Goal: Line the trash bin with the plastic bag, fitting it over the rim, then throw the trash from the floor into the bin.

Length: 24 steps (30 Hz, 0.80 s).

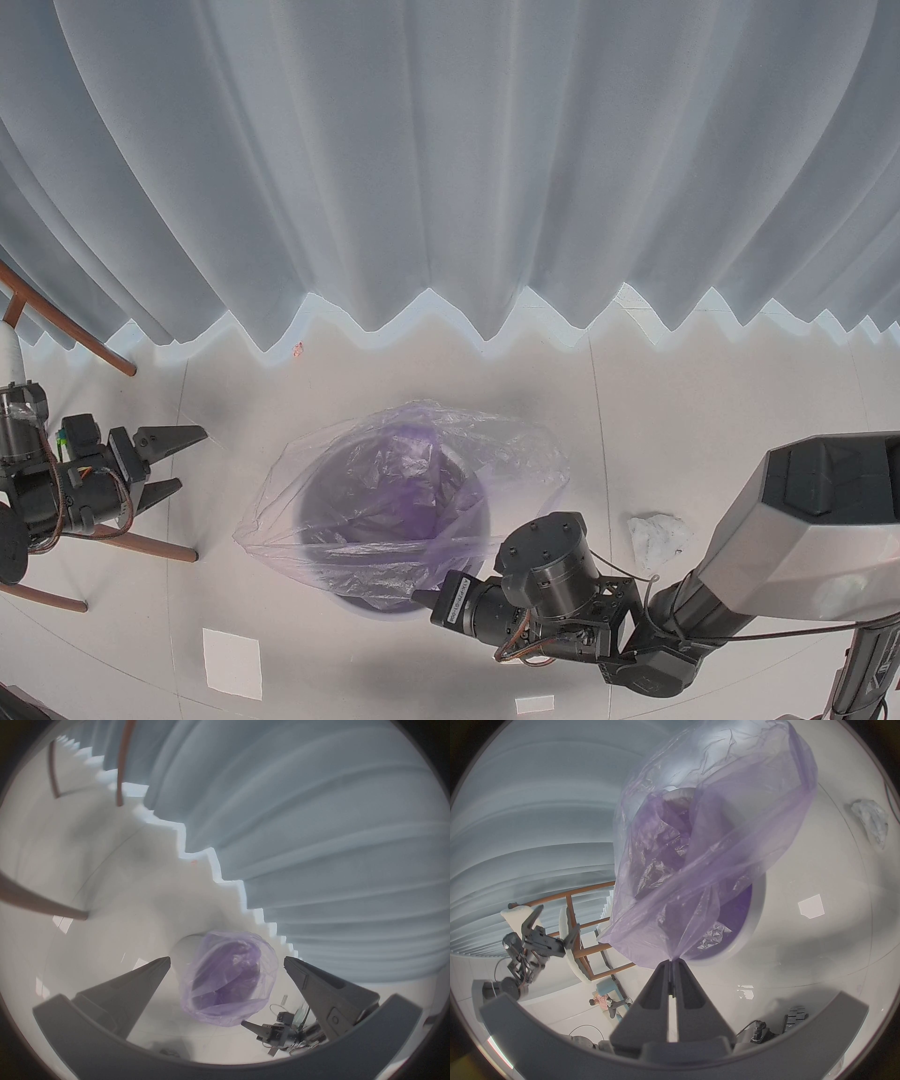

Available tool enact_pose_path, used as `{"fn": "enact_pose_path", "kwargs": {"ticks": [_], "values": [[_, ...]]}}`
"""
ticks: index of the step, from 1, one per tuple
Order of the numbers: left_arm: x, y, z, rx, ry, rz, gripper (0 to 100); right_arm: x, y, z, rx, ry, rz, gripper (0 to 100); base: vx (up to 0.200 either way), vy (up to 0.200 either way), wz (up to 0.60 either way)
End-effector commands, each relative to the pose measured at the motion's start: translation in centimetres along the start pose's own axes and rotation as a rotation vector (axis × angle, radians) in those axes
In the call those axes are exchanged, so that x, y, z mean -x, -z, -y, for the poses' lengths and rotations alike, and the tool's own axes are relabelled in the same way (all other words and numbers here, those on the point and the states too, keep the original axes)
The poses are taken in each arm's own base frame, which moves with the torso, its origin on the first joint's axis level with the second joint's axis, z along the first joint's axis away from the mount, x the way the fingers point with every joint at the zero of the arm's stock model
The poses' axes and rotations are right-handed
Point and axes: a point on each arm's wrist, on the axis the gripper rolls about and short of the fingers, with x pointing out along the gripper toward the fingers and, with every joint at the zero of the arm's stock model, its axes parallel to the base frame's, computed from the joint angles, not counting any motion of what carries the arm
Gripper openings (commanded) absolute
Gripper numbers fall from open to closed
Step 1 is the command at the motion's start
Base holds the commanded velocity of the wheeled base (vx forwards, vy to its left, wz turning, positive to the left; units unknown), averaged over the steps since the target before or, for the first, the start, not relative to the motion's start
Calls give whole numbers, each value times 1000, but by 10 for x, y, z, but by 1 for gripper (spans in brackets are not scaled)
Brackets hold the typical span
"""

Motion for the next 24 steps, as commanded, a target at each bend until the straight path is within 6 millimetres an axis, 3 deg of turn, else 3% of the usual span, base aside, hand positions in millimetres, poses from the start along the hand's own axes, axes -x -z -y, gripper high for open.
{"fn": "enact_pose_path", "kwargs": {"ticks": [1,9,19,24], "values": [[-40,-3,10,-157,69,-113,100,9,4,-2,17,-10,-1,0,0,0,0],[-79,17,6,-325,103,-255,100,16,3,-4,25,-48,18,0,0,0,0],[-92,24,8,-505,147,-287,100,19,14,-5,31,-91,9,0,0,0,0],[-103,17,9,-592,161,-264,100,20,23,-11,46,-117,-8,0,0,0,0]]}}
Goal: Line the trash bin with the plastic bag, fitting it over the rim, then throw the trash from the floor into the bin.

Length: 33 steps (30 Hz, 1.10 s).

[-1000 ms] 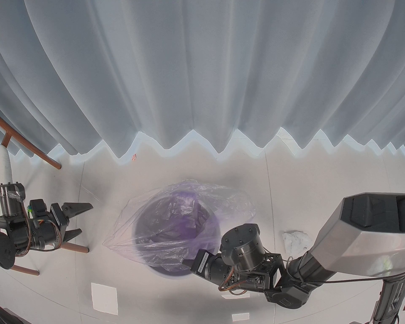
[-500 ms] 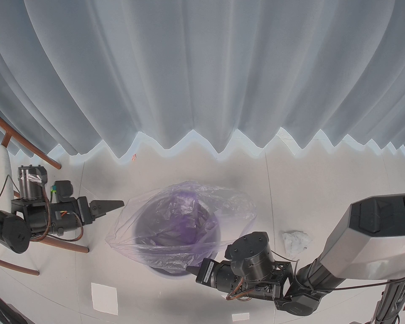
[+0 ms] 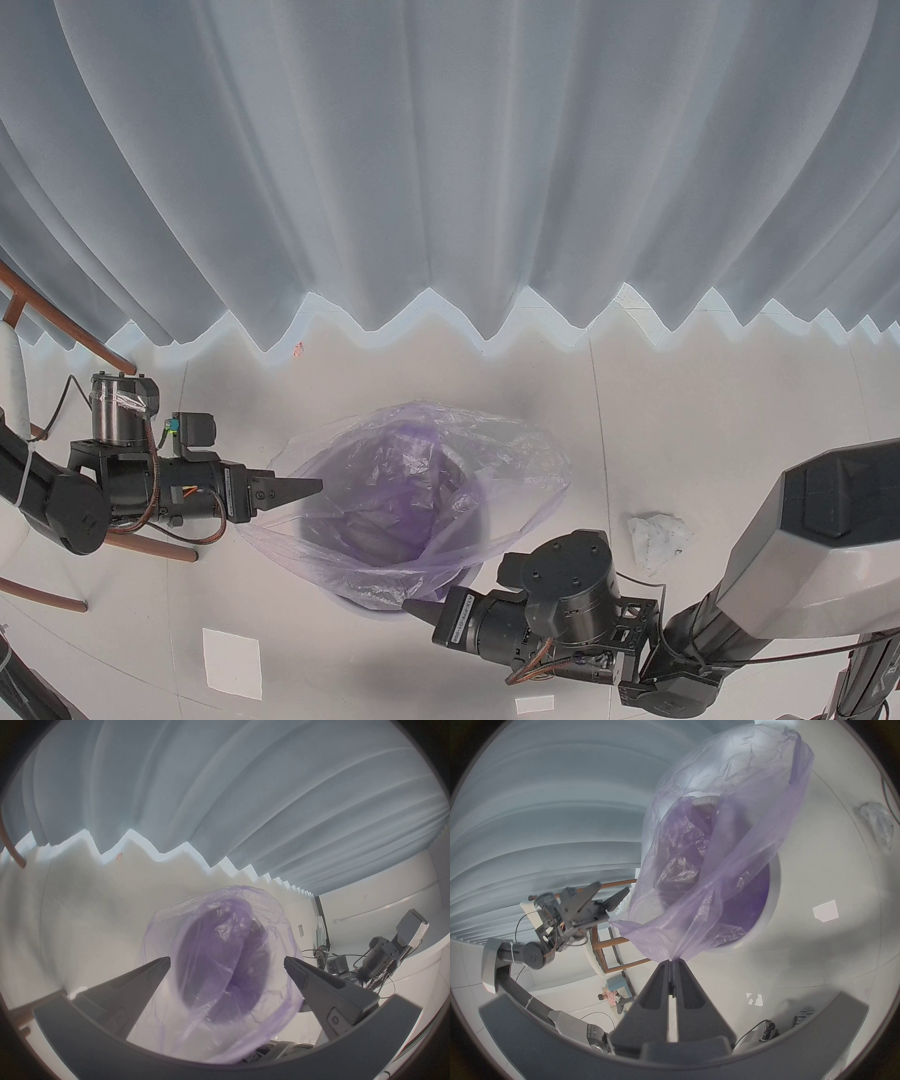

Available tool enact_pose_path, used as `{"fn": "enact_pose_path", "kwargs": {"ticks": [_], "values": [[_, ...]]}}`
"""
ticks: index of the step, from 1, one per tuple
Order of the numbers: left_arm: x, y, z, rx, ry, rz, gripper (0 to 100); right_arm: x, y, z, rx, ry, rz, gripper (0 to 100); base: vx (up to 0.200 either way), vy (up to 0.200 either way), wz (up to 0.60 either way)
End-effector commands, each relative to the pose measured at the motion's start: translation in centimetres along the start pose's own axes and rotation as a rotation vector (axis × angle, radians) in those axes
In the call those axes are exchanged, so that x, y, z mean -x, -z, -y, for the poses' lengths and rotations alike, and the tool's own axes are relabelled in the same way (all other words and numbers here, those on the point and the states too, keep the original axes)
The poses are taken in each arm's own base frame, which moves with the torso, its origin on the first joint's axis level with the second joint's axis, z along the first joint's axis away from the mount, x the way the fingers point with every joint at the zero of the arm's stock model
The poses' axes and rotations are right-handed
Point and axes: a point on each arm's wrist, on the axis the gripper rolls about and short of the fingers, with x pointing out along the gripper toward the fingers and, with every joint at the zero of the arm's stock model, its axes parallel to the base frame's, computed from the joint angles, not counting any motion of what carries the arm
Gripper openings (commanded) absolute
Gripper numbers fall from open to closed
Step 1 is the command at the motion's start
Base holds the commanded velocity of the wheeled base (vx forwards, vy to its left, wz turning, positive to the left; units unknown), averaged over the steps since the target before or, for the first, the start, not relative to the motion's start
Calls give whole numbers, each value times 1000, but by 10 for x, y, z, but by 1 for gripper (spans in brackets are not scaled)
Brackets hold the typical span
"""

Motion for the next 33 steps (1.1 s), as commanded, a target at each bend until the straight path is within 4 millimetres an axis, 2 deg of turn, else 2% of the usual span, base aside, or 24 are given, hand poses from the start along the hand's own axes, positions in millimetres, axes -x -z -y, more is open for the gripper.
{"fn": "enact_pose_path", "kwargs": {"ticks": [1,3,8,12,18,24,33], "values": [[-10,-5,-6,-18,-1,-1,100,1,8,-3,9,-8,-21,0,0,0,0],[-11,-8,-6,-28,-3,7,100,1,8,-3,9,-8,-21,0,0,0,0],[-21,-31,-10,-65,-35,61,100,1,9,-2,9,-5,-23,0,0,0,0],[-43,-40,-4,-93,5,58,100,0,10,0,7,1,-28,0,0,0,0],[-65,-38,11,-123,60,29,100,1,10,0,6,2,-28,0,0,0,0],[-88,-37,6,-127,21,18,100,0,11,1,3,5,-30,0,0,0,0],[-110,-42,2,-136,34,21,100,0,10,0,1,1,-28,0,0,0,0]]}}
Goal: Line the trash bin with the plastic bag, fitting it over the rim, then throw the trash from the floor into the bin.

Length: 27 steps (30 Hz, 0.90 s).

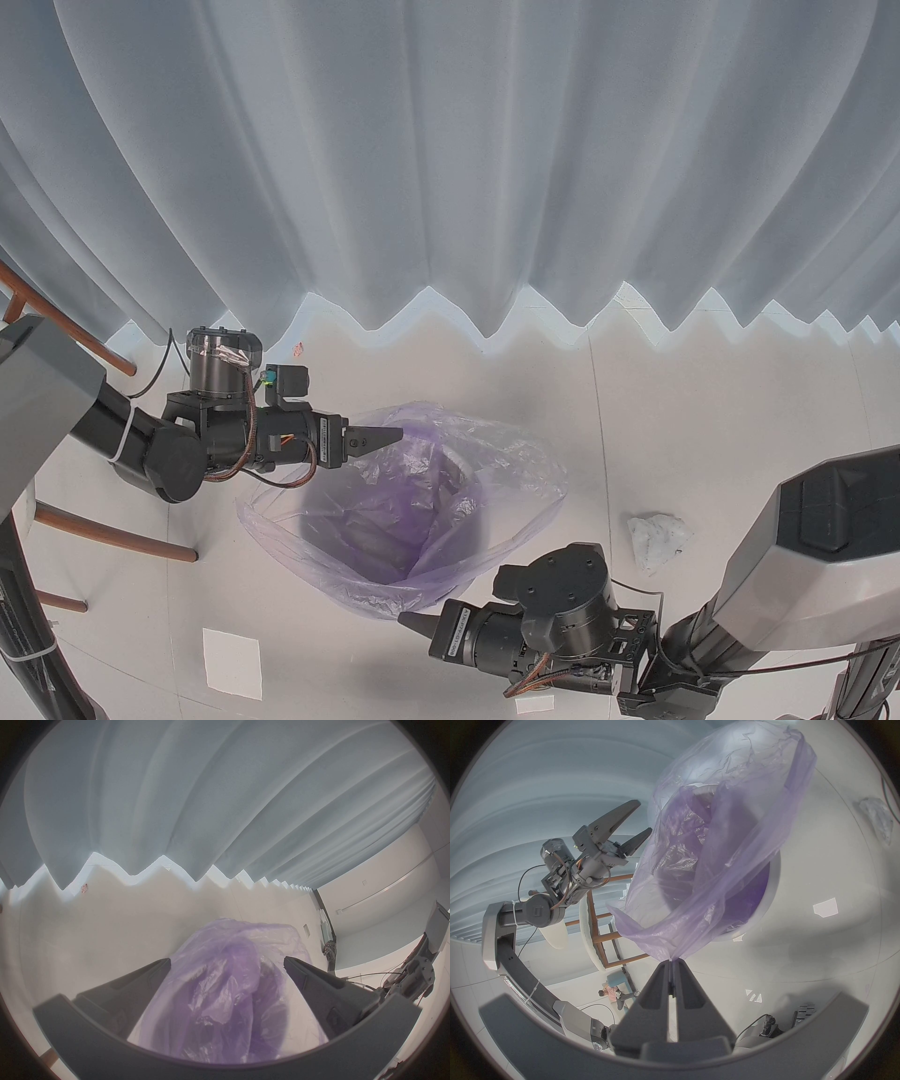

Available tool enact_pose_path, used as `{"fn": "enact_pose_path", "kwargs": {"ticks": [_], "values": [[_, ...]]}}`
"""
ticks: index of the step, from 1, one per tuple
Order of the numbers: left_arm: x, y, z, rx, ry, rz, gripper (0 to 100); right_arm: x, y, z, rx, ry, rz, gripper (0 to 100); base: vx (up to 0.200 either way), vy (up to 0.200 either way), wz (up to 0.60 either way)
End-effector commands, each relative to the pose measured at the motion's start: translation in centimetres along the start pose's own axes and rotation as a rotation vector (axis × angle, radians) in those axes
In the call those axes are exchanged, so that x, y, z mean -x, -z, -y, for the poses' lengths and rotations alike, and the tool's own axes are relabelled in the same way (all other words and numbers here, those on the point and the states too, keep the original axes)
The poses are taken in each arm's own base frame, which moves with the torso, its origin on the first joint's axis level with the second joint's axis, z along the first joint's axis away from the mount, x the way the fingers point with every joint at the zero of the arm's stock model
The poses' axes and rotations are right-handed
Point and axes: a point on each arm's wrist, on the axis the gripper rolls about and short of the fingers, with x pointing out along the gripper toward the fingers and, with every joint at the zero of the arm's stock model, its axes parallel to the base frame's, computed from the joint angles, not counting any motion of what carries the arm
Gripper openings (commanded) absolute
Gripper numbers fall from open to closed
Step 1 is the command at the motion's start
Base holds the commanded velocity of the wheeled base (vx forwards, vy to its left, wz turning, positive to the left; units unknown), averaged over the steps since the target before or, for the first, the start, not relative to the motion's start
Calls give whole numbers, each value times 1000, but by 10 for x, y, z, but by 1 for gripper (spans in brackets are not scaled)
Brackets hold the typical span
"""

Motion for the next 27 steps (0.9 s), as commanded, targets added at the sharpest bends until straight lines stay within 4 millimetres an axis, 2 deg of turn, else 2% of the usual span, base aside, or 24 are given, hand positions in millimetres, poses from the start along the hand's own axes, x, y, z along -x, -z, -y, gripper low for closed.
{"fn": "enact_pose_path", "kwargs": {"ticks": [1,6,14,19,24,27], "values": [[-15,3,-3,6,10,-14,0,0,0,1,-2,3,-2,0,0,0,0],[-16,2,-3,6,11,-11,0,1,1,2,-2,8,-5,0,0,0,0],[-8,0,-10,14,-12,3,0,1,2,3,-2,9,-5,0,0,0,0],[25,-13,-21,23,-70,58,0,9,0,1,-3,4,1,0,0,0,0],[66,-5,-27,60,-115,68,0,22,3,14,-2,-9,23,0,0,0,0],[73,-4,-29,70,-88,71,0,25,3,19,-5,-25,40,0,0,0,0]]}}
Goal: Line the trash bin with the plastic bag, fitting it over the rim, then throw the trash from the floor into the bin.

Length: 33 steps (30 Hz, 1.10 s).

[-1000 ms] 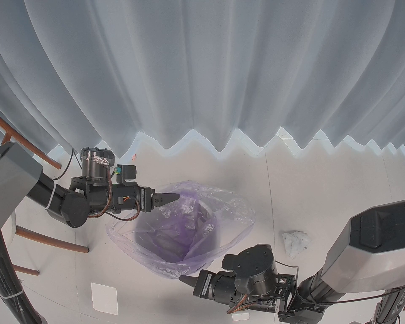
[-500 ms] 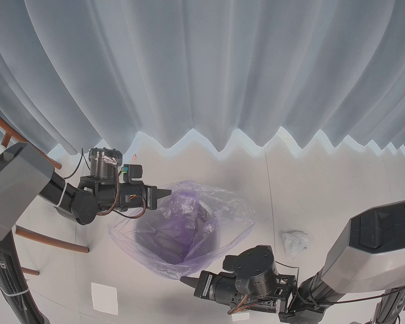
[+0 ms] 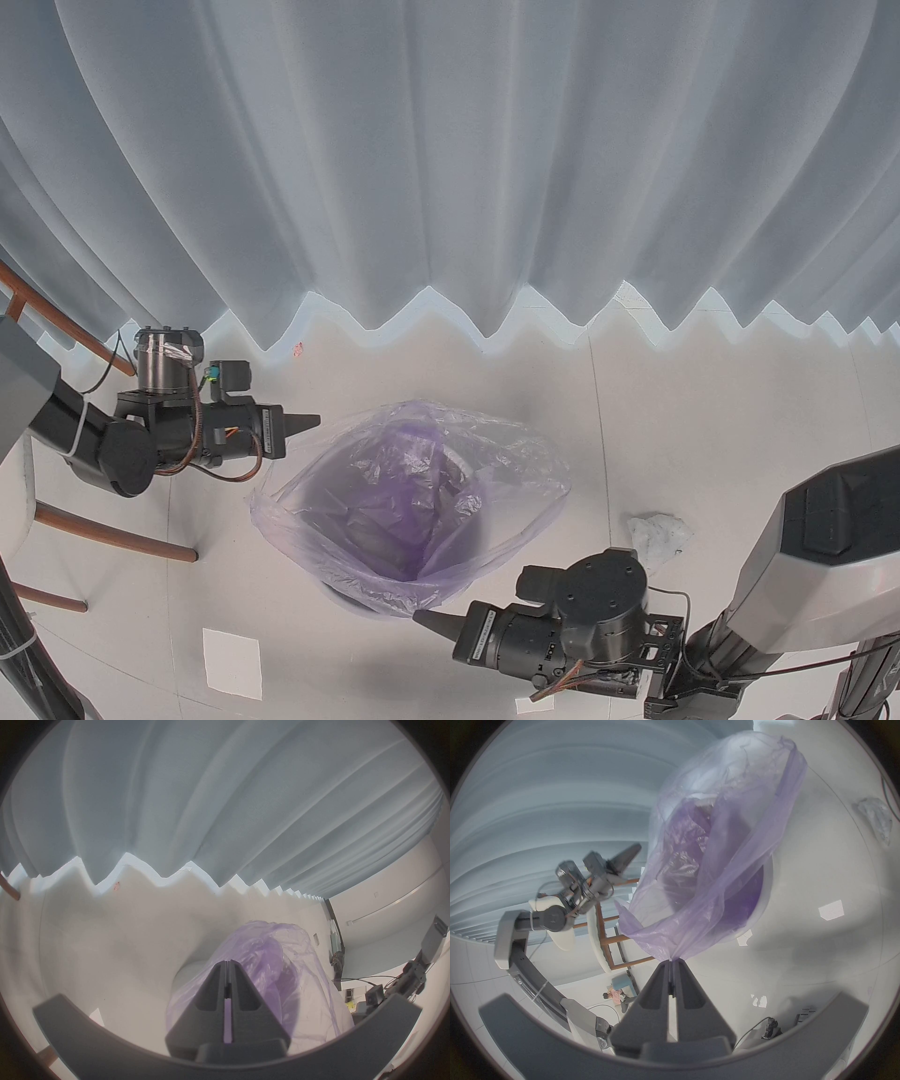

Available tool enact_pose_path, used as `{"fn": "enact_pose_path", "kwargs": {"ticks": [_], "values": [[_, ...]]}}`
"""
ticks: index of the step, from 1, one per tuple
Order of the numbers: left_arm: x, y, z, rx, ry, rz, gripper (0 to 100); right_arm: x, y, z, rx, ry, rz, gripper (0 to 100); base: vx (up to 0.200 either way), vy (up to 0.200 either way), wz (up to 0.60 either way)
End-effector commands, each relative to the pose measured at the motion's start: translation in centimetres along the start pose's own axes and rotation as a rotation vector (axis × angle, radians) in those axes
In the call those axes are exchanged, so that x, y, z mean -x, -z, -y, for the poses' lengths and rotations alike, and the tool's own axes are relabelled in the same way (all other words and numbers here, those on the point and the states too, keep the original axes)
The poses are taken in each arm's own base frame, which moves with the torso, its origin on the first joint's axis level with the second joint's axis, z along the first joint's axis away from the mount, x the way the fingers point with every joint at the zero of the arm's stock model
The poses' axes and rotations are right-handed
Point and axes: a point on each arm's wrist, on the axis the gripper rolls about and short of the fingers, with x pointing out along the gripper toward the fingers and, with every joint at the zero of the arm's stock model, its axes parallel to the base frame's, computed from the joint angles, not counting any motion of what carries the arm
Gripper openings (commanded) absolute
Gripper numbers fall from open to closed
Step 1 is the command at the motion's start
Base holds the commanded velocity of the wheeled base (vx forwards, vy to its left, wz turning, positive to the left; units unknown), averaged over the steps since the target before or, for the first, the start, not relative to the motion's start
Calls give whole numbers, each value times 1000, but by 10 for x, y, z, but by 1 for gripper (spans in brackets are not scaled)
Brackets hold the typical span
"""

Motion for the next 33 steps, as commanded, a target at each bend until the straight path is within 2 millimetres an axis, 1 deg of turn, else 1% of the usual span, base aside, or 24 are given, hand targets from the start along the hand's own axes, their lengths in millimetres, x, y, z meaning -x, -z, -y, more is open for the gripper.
{"fn": "enact_pose_path", "kwargs": {"ticks": [1,6,9,10,11,13,14,17,18,20,23,28,29,30,31,33], "values": [[28,-6,-2,6,12,38,0,8,3,14,-6,27,0,0,0,0,0],[15,-10,9,-12,48,39,0,7,3,14,-3,23,-1,0,0,0,0],[6,-18,20,-10,52,55,0,8,3,11,0,15,4,0,0,0,0],[0,-22,25,-21,39,63,0,8,3,11,2,14,2,0,0,0,0],[-4,-24,25,-26,33,66,0,8,3,11,3,16,2,0,0,0,0],[-21,-21,26,-37,34,51,0,7,4,12,3,17,1,0,0,0,0],[-26,-20,28,-46,36,49,100,7,4,13,3,18,0,0,0,0,0],[-28,-21,28,-53,34,49,100,6,3,12,3,14,2,0,0,0,0],[-37,-20,25,-91,33,48,100,6,3,10,5,-2,10,0,0,0,0],[-43,-20,23,-109,36,47,100,6,3,10,6,-6,10,0,0,0,0],[-53,-22,26,-148,52,49,100,5,3,10,6,-8,9,0,0,0,0],[-71,-17,27,-188,72,35,100,5,3,10,4,-8,9,0,0,0,0],[-77,-15,28,-203,79,31,100,5,3,9,4,-9,10,0,0,0,0],[-77,-15,28,-203,79,31,100,5,3,9,4,-9,10,0,0,0,0],[-83,-14,29,-232,90,29,100,5,2,9,4,-11,11,0,0,0,0],[-86,-14,30,-260,95,33,100,6,3,9,3,-9,10,0,0,0,0]]}}
